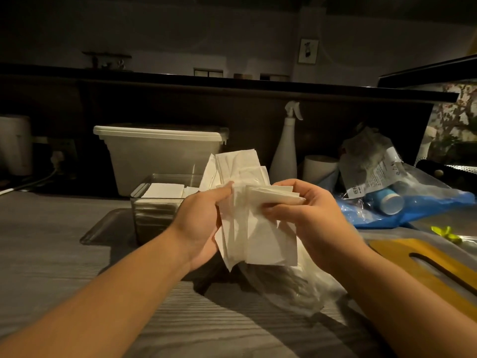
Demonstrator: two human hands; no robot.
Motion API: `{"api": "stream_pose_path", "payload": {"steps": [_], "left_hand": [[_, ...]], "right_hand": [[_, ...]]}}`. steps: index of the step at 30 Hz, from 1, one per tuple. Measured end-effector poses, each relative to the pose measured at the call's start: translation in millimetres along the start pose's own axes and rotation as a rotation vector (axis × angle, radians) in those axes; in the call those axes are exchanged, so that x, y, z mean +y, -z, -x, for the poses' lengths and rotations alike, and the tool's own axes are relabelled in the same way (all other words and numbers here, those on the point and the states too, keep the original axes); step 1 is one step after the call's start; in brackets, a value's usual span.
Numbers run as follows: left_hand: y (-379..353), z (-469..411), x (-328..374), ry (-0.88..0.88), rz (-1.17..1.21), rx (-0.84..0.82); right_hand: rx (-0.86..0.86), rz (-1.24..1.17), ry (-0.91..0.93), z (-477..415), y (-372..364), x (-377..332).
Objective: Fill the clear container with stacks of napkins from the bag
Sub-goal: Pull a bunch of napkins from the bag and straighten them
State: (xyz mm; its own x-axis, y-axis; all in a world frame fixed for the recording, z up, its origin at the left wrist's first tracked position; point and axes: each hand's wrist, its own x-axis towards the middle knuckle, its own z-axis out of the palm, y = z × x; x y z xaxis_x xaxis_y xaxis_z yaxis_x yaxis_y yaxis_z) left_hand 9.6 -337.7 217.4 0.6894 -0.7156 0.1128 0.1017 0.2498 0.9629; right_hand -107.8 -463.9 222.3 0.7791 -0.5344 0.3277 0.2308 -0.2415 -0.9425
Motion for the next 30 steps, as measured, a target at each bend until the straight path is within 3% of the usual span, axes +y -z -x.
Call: {"api": "stream_pose_path", "payload": {"steps": [15, 20, 25, 30], "left_hand": [[-4.9, 5.7, -1.1, -0.026, 0.001, -0.187], [-4.4, 2.1, -2.8, -0.010, 0.035, -0.109], [-2.0, -0.8, -5.0, 0.011, 0.090, -0.088], [-1.1, 0.4, -3.8, 0.032, 0.155, -0.082]], "right_hand": [[0.094, 0.104, 0.073, 4.4, -9.2, 7.5], [0.202, 0.229, 0.069, 3.5, -12.0, 9.6], [0.196, 0.072, -0.015, 0.2, -7.0, 7.7], [0.164, -0.120, 0.022, -1.8, 5.1, -0.4]]}}
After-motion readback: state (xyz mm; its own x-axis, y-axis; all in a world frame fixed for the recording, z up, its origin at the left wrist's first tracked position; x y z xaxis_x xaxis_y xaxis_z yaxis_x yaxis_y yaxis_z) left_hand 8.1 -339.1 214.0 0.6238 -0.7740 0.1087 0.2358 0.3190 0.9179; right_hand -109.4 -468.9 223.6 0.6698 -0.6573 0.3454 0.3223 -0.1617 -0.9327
